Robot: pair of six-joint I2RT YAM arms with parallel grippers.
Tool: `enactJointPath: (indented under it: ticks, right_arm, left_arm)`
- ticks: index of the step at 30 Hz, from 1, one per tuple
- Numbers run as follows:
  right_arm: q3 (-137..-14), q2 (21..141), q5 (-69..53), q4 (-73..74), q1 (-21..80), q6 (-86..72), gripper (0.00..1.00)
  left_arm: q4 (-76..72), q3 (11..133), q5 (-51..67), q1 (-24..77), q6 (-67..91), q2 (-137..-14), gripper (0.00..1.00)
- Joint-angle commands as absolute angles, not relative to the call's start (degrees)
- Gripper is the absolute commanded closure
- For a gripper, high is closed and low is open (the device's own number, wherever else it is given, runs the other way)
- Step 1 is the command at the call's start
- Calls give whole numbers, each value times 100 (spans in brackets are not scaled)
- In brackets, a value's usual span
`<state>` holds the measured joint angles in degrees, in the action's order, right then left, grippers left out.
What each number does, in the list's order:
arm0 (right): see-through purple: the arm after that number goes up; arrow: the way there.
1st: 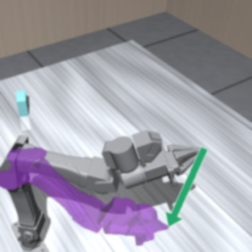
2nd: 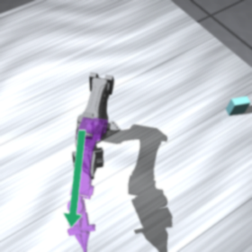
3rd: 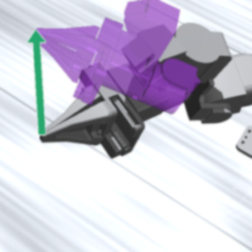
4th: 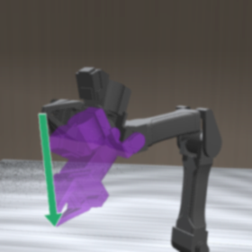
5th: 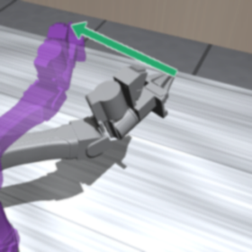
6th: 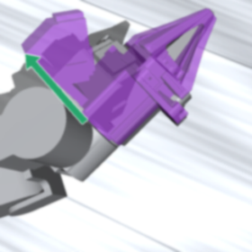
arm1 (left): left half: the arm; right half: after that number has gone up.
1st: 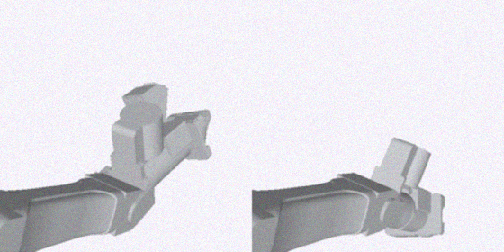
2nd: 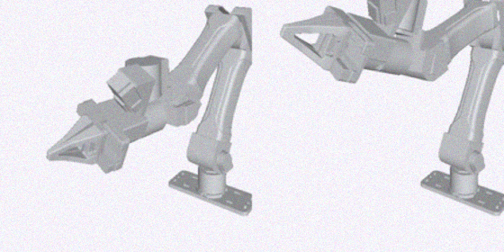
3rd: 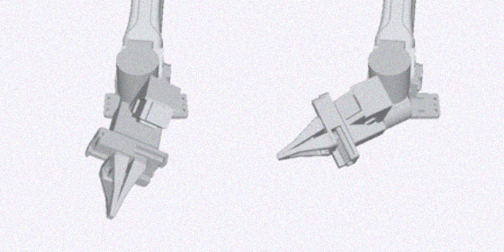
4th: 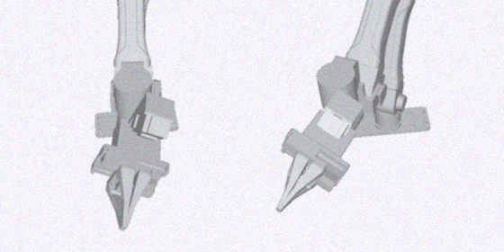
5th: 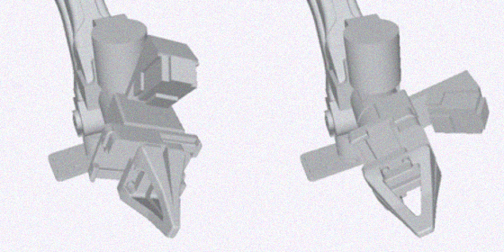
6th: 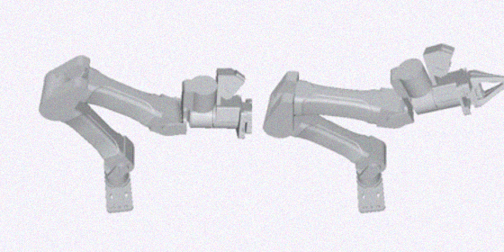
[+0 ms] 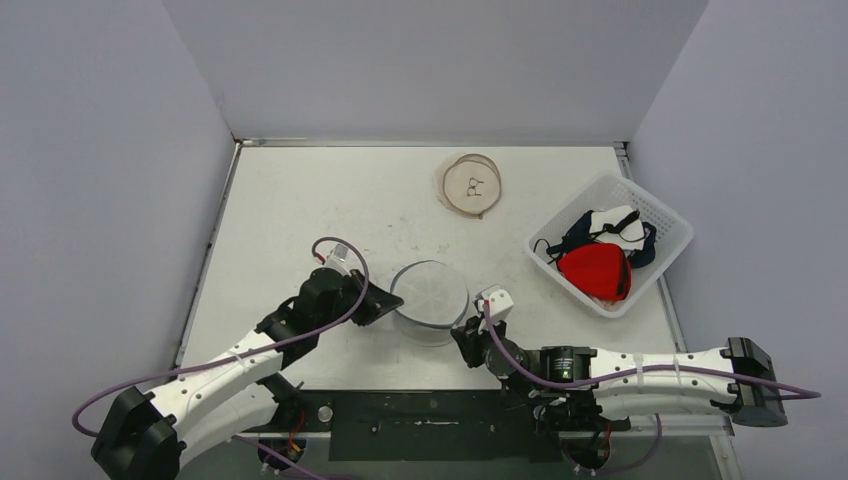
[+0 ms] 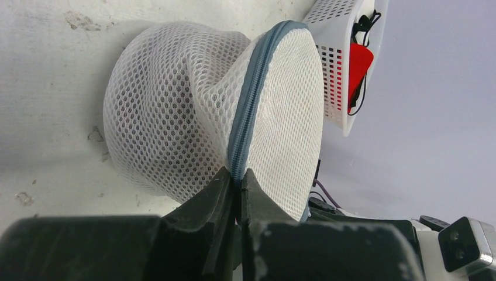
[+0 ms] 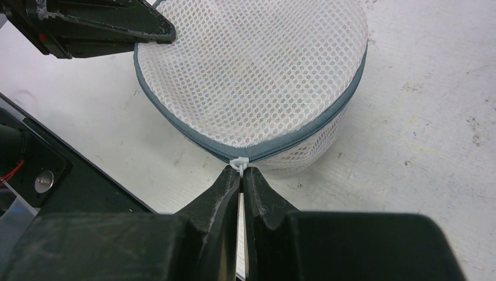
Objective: Unzip the laundry bag and remove the bra
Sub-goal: Unzip the laundry bag at the center of the board.
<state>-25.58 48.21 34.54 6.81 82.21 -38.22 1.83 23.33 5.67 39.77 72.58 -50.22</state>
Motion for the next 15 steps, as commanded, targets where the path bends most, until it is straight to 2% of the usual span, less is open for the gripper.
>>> enactJointPath:
  ticks: [1,6,7,9,10,12,15]
  right_arm:
    - [-2499,4729,3907,983,8213,-3926,95]
    - [-2477,4790,3778,857,8191,-3880,95]
    - [-2505,4829,3734,786,8191,-3858,95]
    - [-2610,4930,3614,608,8198,-3797,95]
    - [-2674,4999,3544,502,8200,-3771,95]
    - [-2808,5155,3392,258,8192,-3718,95]
    - [-3057,5507,3187,-126,8178,-3632,95]
  left_arm:
    - [-171,2672,548,3768,6925,-5265,100]
    - [-180,2938,703,3609,6797,-5570,99]
    - [-141,3018,781,3597,6749,-5606,90]
    - [-20,3147,887,3595,6664,-5616,54]
    - [207,3195,907,3595,6636,-5579,40]
    - [580,3233,942,3607,6610,-5423,25]
    - [1119,3094,904,3648,6656,-4923,13]
